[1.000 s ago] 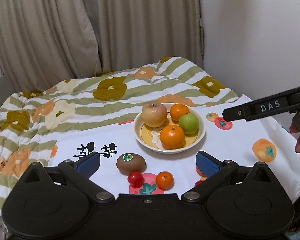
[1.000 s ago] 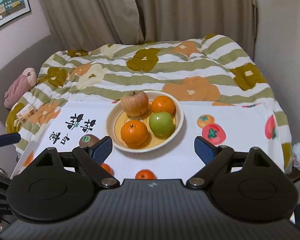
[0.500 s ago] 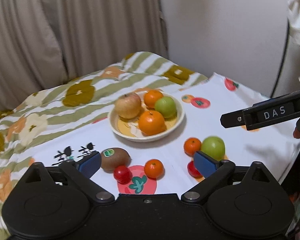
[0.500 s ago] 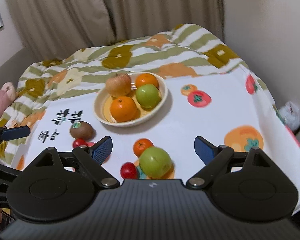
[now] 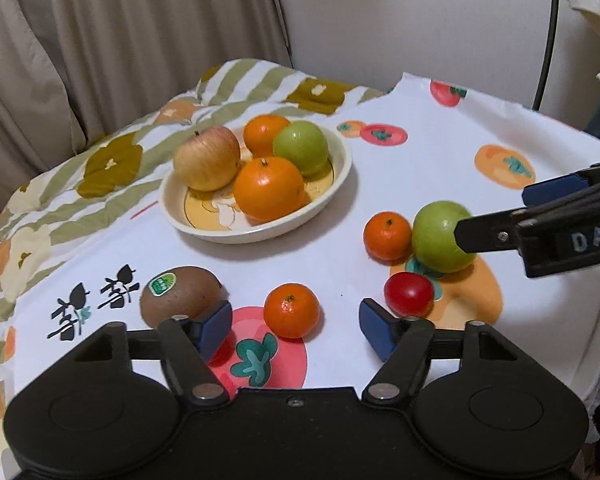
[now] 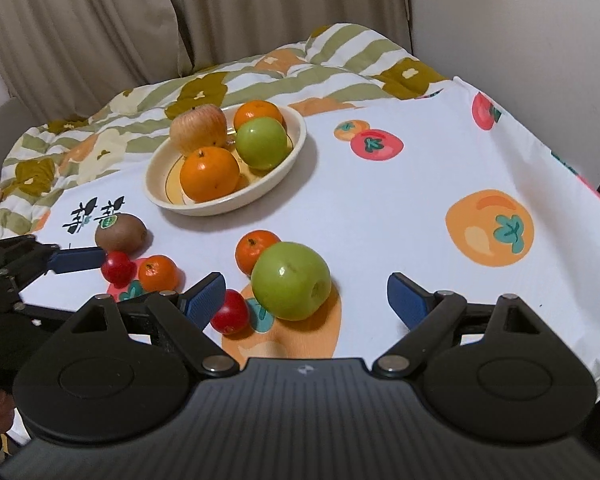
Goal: Organize fruits
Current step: 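Withdraw both tools from the bowl toward the remaining loose fruit, then grasp a small mandarin with the left tool while the right tool grasps the large green apple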
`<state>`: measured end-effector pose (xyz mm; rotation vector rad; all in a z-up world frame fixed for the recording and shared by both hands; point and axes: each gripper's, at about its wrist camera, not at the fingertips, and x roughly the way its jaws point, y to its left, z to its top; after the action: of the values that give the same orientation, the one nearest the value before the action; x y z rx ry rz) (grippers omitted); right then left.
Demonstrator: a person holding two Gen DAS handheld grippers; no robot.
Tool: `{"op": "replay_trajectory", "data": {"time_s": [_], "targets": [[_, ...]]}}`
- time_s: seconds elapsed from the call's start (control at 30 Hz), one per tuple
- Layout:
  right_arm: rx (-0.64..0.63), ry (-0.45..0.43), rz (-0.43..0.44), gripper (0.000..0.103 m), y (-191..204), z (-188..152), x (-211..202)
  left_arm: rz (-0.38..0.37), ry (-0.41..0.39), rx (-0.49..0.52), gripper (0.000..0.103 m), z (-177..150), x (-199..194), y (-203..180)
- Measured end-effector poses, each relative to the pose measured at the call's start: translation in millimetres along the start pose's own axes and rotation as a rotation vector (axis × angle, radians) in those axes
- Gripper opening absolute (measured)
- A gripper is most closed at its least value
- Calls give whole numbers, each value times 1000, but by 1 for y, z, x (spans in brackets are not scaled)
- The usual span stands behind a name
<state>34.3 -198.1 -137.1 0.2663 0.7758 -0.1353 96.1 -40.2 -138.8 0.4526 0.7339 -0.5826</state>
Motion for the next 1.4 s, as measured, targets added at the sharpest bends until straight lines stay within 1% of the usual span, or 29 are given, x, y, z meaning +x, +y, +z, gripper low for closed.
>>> {"op": "replay_trajectory", "data": {"time_s": [0.13,0.23,0.27,0.33,0.5,0.67,0.9,1.03,1.4], "targets": [[9,7,-7,100,2,-3,7,-7,14,8,69,1,14,1],[15,12,-12,99,3,-4,11,-11,29,11,63,0,21,2],[15,14,-13,98,3,-4,12,-13,33,11,60,0,23,3],[16,22,-11,94,3,-4,15,-17,41,7,59,0,27,4],[10,32,-16,93,5,-1,21,-31,57,-2,51,0,35,8],[-1,45,-15,88,9,2,28,-49,62,-18,42,0,38,12],[-10,58,-14,84,11,5,36,-61,60,-24,41,-1,38,13],[-15,68,-12,80,12,6,41,-56,64,-28,41,-2,37,13],[-14,80,-16,78,11,6,48,-39,67,-59,41,-8,25,16]]}}
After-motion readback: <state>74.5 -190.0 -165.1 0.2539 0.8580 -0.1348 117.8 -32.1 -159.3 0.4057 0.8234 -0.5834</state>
